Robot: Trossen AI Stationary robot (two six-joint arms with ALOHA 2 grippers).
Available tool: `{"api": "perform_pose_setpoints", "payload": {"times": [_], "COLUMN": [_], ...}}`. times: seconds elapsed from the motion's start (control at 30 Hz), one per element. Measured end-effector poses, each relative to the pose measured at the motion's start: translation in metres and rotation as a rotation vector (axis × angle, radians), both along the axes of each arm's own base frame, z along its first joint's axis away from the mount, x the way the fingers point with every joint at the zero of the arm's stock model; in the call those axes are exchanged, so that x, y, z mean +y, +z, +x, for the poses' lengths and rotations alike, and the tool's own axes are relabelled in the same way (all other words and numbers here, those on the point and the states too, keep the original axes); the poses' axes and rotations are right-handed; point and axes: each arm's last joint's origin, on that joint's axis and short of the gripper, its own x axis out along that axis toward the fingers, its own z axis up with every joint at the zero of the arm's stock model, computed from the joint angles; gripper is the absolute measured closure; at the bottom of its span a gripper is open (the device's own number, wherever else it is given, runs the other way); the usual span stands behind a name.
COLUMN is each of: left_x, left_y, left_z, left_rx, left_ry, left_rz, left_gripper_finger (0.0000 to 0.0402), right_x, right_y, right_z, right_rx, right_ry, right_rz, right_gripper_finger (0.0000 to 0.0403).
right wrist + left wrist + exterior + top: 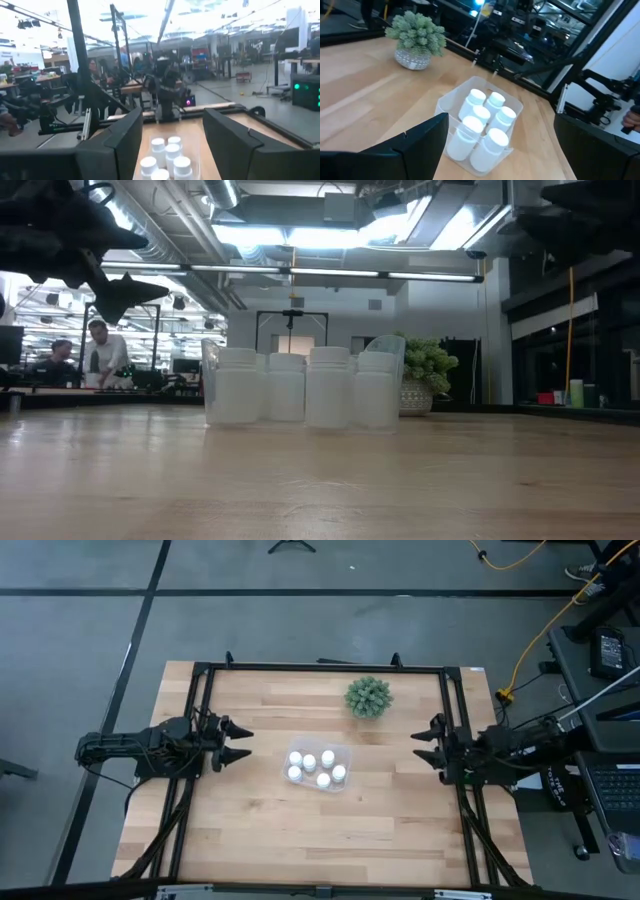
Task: Pick and place pill bottles into a basket
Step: Return to Home Position
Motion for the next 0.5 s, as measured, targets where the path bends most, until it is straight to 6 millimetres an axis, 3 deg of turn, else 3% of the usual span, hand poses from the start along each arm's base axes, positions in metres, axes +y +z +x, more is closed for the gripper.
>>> {"api": "perform_pose_setpoints", "payload": {"times": [0.4,0.5], "left_x": [0.003,0.003], "left_y": [0.000,0.000], "left_z": [0.000,0.000], "left_rx": [0.006,0.010], "left_ry": [0.085,0.085], "left_rz": [0.051,0.060], "left_gripper_finger": [0.0048,0.0048], "right_x": [-0.009,-0.011], "right_y": [-0.002,-0.016], "right_z": [0.003,0.008], "right_rx": [0.010,-0.008], "right_ry": [0.124,0.105], "right_rz": [-0.059,-0.106], "right_gripper_finger": [0.0192,0.0192]}}
